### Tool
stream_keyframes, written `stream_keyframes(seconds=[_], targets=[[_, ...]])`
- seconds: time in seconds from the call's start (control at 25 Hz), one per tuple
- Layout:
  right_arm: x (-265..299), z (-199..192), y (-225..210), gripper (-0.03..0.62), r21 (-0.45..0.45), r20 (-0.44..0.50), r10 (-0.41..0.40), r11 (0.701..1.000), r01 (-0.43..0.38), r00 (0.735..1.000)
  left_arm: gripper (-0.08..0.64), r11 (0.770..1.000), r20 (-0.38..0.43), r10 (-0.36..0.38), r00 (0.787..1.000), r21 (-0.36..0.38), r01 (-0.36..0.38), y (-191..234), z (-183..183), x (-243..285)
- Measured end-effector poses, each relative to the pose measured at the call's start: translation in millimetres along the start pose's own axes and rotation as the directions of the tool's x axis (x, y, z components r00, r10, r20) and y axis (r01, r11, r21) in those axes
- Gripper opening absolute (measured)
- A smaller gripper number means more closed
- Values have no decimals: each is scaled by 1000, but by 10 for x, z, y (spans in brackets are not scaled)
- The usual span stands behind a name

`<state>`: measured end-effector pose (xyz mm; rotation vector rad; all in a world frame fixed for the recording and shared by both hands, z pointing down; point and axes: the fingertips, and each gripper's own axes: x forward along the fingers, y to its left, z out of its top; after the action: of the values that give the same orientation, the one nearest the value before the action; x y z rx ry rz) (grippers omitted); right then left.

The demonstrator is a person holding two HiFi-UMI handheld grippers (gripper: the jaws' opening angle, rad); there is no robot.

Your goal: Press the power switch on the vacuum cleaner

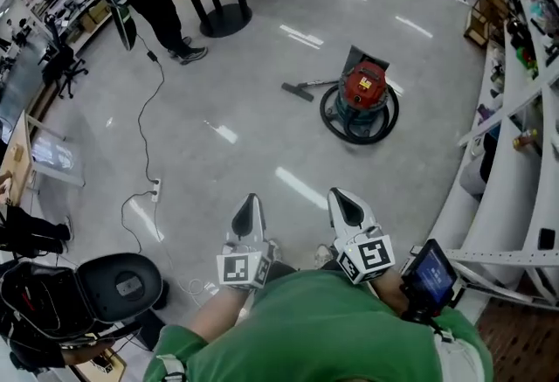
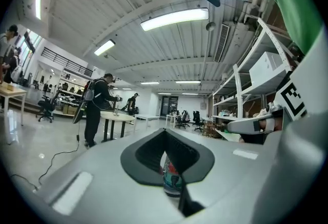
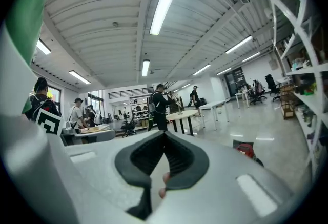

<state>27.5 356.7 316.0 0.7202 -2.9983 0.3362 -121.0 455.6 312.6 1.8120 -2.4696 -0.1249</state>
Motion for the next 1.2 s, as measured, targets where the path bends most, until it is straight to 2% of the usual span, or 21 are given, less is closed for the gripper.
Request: stream_keyframes(seconds=[0.24,0.52,0.8,0.92,1.2], targets=[[269,-7,88,0,11,21,-159,987,159,987,8,987,-1,-162,987,-8,162,301,56,395],[413,-73,279,0,36,32,-315,949,314,948,8,958,-17,-286,958,-14,286,588,44,602],[336,-127,213,0,45,22,-411,911,410,911,8,935,-70,-355,932,-28,353,514,-80,752],[350,-112,219,0,46,21,-442,896,441,897,8,924,-66,-383,921,-21,383,521,-67,814],[352,-23,-101,0,50,36,-470,882,468,882,8,916,-77,-401,913,-13,402,323,-98,1096]])
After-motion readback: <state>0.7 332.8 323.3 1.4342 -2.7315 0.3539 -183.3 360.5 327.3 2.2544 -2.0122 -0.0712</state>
